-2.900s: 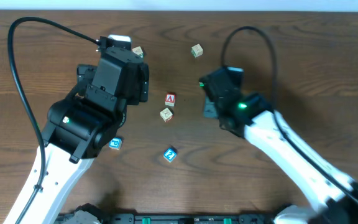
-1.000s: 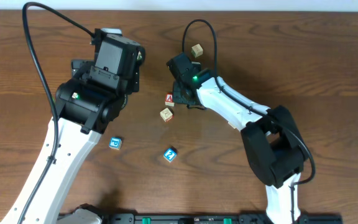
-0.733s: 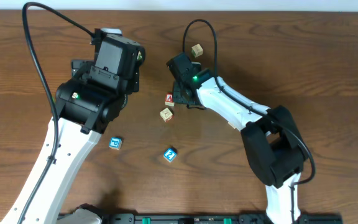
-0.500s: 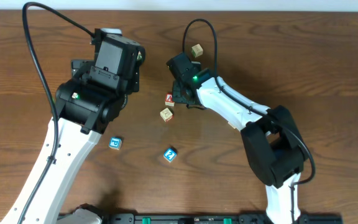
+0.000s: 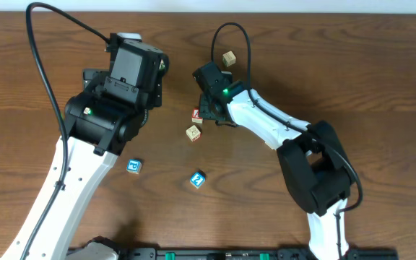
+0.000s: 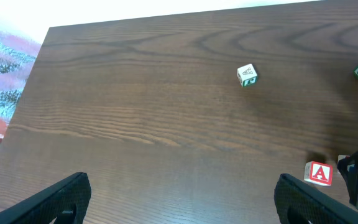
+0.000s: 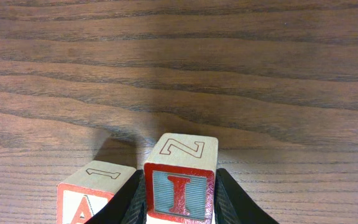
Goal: Spell out Ai2
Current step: 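Lower the I block next to A and open right gripper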
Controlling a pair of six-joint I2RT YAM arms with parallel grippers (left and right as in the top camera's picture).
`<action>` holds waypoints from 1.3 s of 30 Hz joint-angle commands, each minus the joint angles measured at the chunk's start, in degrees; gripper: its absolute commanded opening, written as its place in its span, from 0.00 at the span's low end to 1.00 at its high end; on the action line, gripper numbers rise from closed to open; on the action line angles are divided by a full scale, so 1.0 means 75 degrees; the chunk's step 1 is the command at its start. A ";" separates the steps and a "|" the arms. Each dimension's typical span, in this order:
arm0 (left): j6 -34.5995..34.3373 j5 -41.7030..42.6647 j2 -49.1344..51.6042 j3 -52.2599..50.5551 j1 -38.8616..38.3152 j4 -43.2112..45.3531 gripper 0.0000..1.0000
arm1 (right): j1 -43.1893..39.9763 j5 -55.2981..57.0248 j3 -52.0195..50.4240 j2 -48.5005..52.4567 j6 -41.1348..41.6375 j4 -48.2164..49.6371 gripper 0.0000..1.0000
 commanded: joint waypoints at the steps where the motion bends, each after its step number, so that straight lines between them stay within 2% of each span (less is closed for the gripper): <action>1: -0.0035 0.0003 -0.0015 0.0055 0.0032 -0.0006 0.95 | -0.0003 0.0009 0.0108 0.0099 0.0125 0.0009 0.31; 10: -0.0035 0.0003 -0.0015 0.0055 0.0032 -0.0015 0.95 | -0.0003 0.0064 0.0108 0.0102 0.0096 -0.0017 0.36; 14: -0.0032 0.0003 -0.0015 0.0055 0.0032 -0.0023 0.95 | -0.0003 0.0064 0.0108 0.0102 0.0099 -0.0017 0.44; 23: -0.0032 0.0000 -0.0015 0.0055 0.0032 -0.0017 0.95 | -0.0079 0.0382 0.0329 0.0047 -0.0102 0.0143 0.52; 28: -0.0035 0.0000 -0.0015 0.0055 0.0032 0.0000 0.95 | -0.0184 0.0682 0.1061 -0.0175 -0.0478 -0.0460 0.54; 33: -0.0070 0.0192 -0.0015 0.0052 0.0032 -0.0061 0.95 | -0.0280 0.1976 0.1938 -0.0711 -0.0560 -0.1918 0.51; 34: -0.0149 0.0443 -0.0015 0.0029 0.0032 -0.0134 0.95 | -0.0323 0.2180 0.2028 -0.0866 -0.0557 -0.2186 0.53; 36: -0.0277 0.0839 -0.0015 -0.0079 0.0032 -0.0227 0.95 | -0.0466 0.2445 0.2063 -0.1230 -0.0385 -0.2675 0.64; 38: -0.0493 0.1000 -0.0015 -0.0361 0.0032 -0.0163 0.96 | -0.0778 0.2489 0.2060 -0.1614 -0.0058 -0.3226 0.69; 39: -0.0612 0.1000 -0.0015 -0.0583 0.0032 -0.0023 0.95 | -0.0991 0.2448 0.2060 -0.1836 0.0099 -0.3523 0.76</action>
